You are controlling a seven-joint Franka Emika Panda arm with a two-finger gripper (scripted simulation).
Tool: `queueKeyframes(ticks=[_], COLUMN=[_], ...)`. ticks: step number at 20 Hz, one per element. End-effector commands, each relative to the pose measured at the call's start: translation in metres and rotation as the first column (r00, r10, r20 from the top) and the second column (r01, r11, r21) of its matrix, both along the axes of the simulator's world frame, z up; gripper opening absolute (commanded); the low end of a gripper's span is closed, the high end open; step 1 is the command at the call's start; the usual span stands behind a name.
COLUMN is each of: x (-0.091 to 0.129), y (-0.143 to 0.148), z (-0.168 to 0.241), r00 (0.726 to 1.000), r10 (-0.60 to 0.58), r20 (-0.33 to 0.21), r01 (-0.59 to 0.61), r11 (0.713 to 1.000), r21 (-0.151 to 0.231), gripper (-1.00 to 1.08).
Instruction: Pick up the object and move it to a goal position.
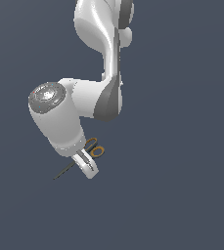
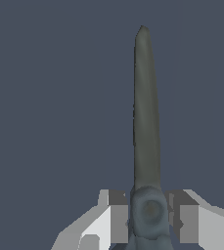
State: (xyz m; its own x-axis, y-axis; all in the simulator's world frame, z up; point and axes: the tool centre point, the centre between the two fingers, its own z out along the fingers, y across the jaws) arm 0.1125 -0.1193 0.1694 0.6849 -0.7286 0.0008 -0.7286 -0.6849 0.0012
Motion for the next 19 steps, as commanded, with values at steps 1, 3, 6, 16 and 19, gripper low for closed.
queueKeyframes(ticks=[1, 3, 6, 16, 19], x=[0.008, 0.014, 0.020, 0.031, 0.031], y=[-0.004, -0.006, -0.009, -0.013, -0.014], z=[0.009, 0.014, 0.020, 0.029, 0.030], r00=[1.000, 1.000, 1.000, 1.000, 1.000], r10=[0.000, 0.001, 0.001, 0.001, 0.001], r20=[0.000, 0.000, 0.000, 0.000, 0.000], r01=[0.000, -0.001, -0.001, -0.001, -0.001], r11=[1.000, 1.000, 1.000, 1.000, 1.000], r21=[0.000, 0.001, 0.001, 0.001, 0.001], gripper=[-1.00, -1.00, -1.00, -1.00, -1.00])
